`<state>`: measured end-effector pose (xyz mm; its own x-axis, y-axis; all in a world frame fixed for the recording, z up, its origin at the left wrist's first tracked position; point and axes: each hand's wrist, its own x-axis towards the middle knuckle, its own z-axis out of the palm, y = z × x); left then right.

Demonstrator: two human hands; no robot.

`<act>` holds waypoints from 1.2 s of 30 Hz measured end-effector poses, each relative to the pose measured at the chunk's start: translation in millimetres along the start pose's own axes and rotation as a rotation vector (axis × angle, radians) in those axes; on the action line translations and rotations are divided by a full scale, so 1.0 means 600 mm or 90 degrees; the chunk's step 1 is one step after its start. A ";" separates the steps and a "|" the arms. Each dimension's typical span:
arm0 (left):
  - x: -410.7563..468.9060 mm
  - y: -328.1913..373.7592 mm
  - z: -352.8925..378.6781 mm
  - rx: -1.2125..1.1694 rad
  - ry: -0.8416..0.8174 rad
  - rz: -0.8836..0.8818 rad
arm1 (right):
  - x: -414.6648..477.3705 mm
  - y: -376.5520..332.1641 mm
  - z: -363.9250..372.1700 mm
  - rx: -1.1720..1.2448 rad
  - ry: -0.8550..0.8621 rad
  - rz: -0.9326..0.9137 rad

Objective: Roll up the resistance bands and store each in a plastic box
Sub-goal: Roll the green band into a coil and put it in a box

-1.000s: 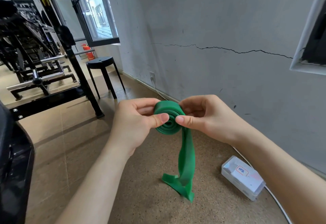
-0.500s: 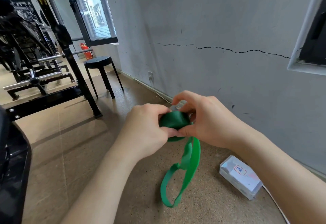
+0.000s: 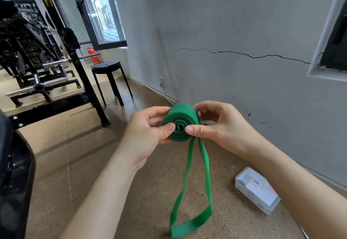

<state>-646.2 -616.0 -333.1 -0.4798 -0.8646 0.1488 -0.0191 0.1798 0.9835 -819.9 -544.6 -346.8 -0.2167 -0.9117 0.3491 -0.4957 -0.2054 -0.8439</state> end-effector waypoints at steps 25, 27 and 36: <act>-0.007 0.003 0.004 0.119 0.053 0.109 | 0.001 0.005 0.006 0.016 -0.033 0.030; -0.009 0.003 0.009 0.098 0.066 0.108 | 0.000 0.006 0.009 0.020 -0.015 0.030; -0.011 0.000 0.027 -0.001 0.029 0.044 | -0.005 -0.007 0.002 0.015 0.041 -0.001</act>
<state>-657.4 -602.8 -335.6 -0.4401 -0.8704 0.2208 0.0147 0.2389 0.9709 -816.4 -541.3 -344.9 -0.2703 -0.8869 0.3747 -0.4763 -0.2151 -0.8525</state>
